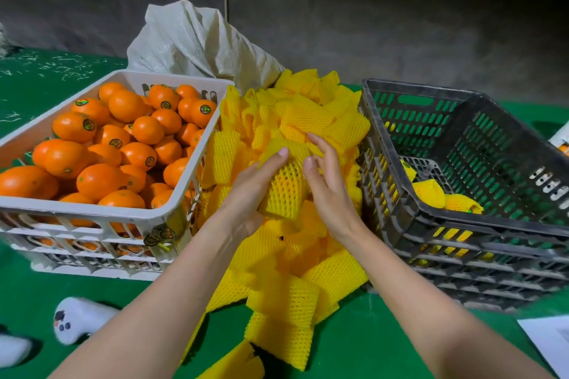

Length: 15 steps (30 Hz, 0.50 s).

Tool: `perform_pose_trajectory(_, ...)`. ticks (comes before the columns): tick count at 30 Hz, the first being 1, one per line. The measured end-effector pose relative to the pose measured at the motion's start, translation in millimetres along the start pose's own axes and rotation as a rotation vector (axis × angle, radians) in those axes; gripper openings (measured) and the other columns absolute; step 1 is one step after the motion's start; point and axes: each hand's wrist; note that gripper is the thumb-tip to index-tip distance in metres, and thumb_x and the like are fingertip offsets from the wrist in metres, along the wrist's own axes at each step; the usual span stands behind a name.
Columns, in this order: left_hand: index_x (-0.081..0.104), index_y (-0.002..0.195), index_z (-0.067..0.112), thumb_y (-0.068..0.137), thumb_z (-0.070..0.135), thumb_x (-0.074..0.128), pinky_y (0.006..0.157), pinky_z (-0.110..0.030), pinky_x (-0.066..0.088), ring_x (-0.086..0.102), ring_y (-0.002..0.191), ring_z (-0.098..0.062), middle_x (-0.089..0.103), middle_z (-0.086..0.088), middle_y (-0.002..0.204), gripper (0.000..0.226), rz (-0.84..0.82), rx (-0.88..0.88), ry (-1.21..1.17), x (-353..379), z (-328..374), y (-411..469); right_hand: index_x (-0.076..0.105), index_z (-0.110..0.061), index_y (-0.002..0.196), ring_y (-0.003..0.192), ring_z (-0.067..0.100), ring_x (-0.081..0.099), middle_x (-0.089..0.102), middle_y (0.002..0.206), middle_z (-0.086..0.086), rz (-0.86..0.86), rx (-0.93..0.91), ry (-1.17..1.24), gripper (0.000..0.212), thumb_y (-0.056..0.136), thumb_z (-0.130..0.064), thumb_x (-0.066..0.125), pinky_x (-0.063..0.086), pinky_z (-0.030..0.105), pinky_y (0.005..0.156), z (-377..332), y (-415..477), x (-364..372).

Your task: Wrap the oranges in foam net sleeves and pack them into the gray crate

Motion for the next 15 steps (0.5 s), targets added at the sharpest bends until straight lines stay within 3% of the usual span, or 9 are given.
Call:
perform_pose_trajectory(3,0.054,0.131,0.019,0.08,0.046,0.059,0.088,-0.04,0.055,0.066,0.106,-0.017,0.066,-0.002,0.121,0.058,0.008,0.061,0.014,-1.5,1.6,-1.7,0.033,-0.037,0.132,0.13,-0.011,0.028,0.034,0.14,-0.021,-0.142,-0.035,-0.018,0.045,0.093,-0.027,0.052,0.025,0.002,0.099,-3.2,-8.0,8.6)
perform_pose_trajectory(6,0.057,0.124,0.029,0.083,0.062,0.043,0.078,-0.029,0.056,0.067,0.097,-0.004,0.068,0.01,0.113,0.054,0.026,0.064,0.027,2.0,3.5,-3.4,0.038,-0.031,0.132,0.126,-0.013,0.03,0.037,0.139,-0.016,-0.13,-0.033,-0.005,0.047,0.091,-0.019,0.058,0.026,0.004,0.099,-7.1,-7.3,12.2)
perform_pose_trajectory(10,0.054,0.132,0.022,0.091,0.064,0.03,0.088,-0.036,0.053,0.063,0.111,-0.015,0.064,0.0,0.125,0.063,0.06,0.025,-0.103,7.0,8.4,1.6,0.047,-0.018,0.128,0.12,-0.007,0.038,0.046,0.129,-0.012,-0.019,-0.084,-0.039,0.051,0.083,-0.012,0.069,0.029,0.004,0.095,-11.6,-5.4,10.3)
perform_pose_trajectory(15,0.052,0.133,0.014,0.095,0.059,0.026,0.08,-0.035,0.057,0.065,0.109,-0.021,0.065,-0.008,0.122,0.065,-0.036,0.029,-0.223,30.6,10.6,9.4,0.056,-0.006,0.113,0.103,0.004,0.049,0.054,0.108,-0.004,0.12,-0.148,0.0,0.047,0.071,0.004,0.075,0.04,0.019,0.091,-27.8,4.5,-12.6)
Point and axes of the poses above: each hand's wrist, its own y-axis towards the middle knuckle, its own x-axis out of the palm, z = x × y
